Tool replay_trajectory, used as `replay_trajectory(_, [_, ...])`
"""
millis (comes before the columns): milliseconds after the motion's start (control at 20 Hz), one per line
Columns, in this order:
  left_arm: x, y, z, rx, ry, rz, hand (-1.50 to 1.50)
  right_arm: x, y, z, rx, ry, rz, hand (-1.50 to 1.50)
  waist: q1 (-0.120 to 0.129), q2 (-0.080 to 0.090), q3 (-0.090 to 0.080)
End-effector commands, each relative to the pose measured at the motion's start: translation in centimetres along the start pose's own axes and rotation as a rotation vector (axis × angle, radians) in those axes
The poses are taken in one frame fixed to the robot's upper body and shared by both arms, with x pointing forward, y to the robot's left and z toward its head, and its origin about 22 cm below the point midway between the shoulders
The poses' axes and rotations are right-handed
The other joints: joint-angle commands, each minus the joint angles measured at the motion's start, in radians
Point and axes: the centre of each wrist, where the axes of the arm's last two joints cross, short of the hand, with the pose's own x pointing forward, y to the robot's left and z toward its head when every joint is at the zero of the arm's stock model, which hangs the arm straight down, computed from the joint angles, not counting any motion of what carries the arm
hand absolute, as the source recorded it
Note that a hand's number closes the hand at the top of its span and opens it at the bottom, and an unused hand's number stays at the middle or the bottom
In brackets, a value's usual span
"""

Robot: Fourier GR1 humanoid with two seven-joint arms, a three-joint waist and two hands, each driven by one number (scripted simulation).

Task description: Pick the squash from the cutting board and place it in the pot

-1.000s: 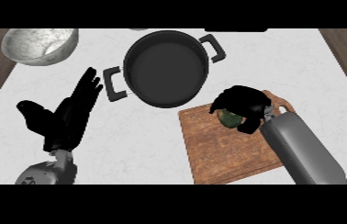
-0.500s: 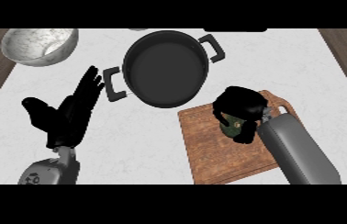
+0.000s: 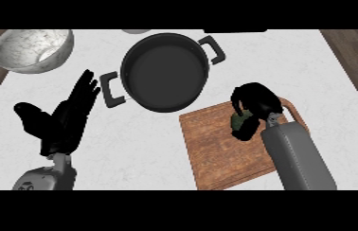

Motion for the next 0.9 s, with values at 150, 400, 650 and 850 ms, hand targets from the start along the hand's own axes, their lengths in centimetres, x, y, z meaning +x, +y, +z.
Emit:
replay_trajectory(150, [-0.3,0.1,0.1,0.014,-0.006,-0.001,0.0,3.9,-3.6,2.5,-0.353,0.365,-0.11,1.5,-0.005,-0.009,-0.001])
replay_trajectory(400, [-0.8,-0.8,1.3,-0.01,-0.008,0.023,0.0,7.4,-7.7,7.7,-0.482,0.284,-0.144,1.5,0.02,0.001,0.001])
replay_trajectory(650, [-0.8,-1.0,-0.5,-0.015,-0.014,0.009,0.0,11.3,-12.6,12.3,-0.645,0.149,-0.084,1.5,0.016,0.003,0.0])
replay_trajectory(850, [0.5,-0.3,0.2,-0.057,-0.003,0.011,0.0,13.4,-14.9,12.4,-0.733,0.047,-0.156,1.5,0.039,0.007,0.001])
